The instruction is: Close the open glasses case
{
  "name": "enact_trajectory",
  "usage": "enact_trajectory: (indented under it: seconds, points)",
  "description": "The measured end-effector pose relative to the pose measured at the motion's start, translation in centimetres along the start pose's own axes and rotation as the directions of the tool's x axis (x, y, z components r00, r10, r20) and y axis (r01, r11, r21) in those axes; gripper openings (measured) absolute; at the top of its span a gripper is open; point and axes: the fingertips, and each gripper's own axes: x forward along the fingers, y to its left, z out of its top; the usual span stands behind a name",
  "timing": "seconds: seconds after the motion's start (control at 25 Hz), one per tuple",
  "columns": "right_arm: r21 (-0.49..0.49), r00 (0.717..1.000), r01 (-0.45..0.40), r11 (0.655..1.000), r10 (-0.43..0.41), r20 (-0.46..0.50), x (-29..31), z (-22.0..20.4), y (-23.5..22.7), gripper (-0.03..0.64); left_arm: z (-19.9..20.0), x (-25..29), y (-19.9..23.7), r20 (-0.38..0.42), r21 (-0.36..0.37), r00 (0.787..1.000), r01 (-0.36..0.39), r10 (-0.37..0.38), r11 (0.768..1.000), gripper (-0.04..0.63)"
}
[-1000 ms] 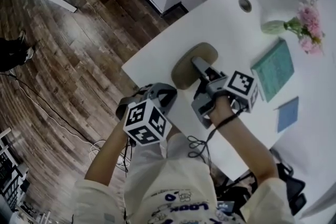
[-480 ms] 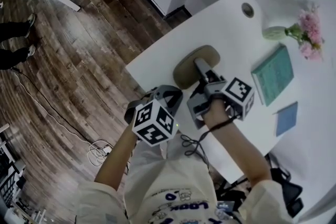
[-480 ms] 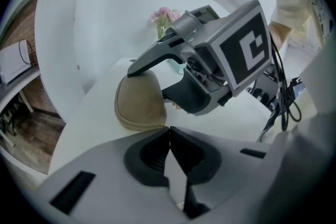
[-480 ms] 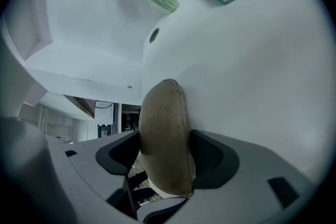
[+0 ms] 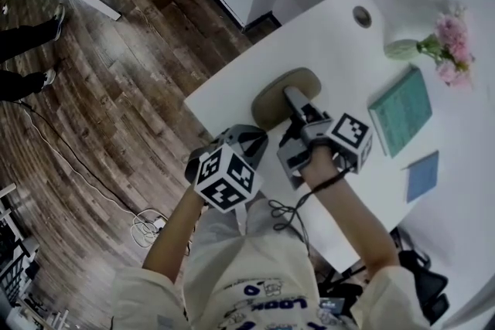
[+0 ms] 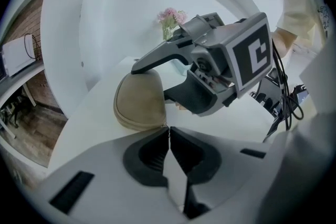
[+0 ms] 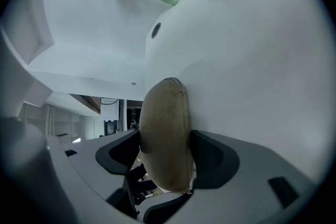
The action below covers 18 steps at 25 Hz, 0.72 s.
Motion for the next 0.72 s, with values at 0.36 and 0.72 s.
enact_trajectory:
  seconds: [0.36,0.72]
  points:
    - [-0.235,0.994,-0.093,0.968,0.076,-0.08,-1.4,-0.2,1.0,0.304,-0.2,-0.4,0.6,0.028,-0.119,0.999,-0.033,0.037,0.992,0.011]
    - [-0.553,0.998,0.021,0.833,0.019,0.067,-6.9,-0.6,0.4,0.301,0.7,-5.1,1.5,0.144,-0.286,0.98,-0.089,0.134,0.954,0.098]
